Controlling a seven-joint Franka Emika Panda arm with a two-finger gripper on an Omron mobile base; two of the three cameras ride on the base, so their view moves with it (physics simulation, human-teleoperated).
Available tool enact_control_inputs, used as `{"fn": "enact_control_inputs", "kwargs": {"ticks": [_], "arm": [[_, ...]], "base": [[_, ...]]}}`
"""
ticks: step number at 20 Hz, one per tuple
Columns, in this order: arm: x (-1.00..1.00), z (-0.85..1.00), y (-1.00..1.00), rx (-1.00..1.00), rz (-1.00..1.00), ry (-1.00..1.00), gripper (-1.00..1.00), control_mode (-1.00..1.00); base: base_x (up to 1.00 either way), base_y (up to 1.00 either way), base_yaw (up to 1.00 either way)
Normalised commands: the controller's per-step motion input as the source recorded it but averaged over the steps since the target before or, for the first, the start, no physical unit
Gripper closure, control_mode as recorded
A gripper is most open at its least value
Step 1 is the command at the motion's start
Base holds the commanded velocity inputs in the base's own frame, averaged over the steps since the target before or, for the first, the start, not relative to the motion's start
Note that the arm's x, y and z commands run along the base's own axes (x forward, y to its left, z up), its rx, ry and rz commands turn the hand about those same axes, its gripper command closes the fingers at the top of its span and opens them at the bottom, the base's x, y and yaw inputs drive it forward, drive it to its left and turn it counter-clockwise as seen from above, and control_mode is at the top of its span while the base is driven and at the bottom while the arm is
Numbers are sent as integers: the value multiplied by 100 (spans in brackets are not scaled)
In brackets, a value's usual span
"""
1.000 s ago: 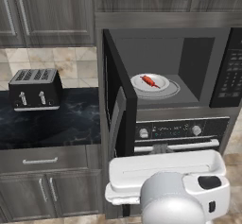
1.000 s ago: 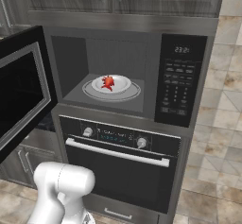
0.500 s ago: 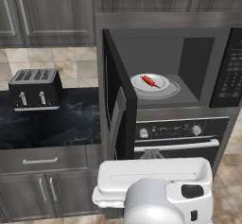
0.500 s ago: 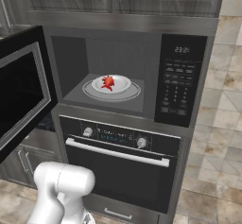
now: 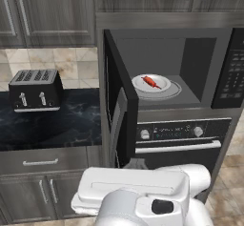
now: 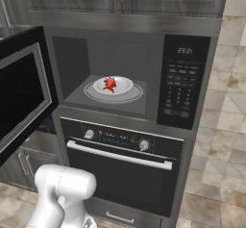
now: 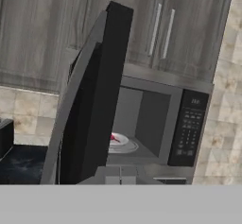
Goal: Transport the fish from the fridge to the microwave and turn on the microwave.
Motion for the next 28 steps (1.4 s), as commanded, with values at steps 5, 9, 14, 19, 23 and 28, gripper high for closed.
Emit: {"fn": "enact_control_inputs", "kwargs": {"ticks": [5, 9, 14, 19, 23, 28], "arm": [[0, -15, 22, 0, -8, 0, 100, -100], [0, -14, 22, 0, -8, 0, 100, -100], [4, -12, 20, 0, -9, 0, 100, -100], [11, -8, 16, 0, -10, 0, 100, -100], [16, -4, 6, 0, -12, 0, 100, -100], [20, -4, 2, 0, -13, 0, 100, -100]], "base": [[0, 0, 0], [0, 0, 0], [0, 0, 0], [0, 0, 0], [0, 0, 0], [0, 0, 0]]}}
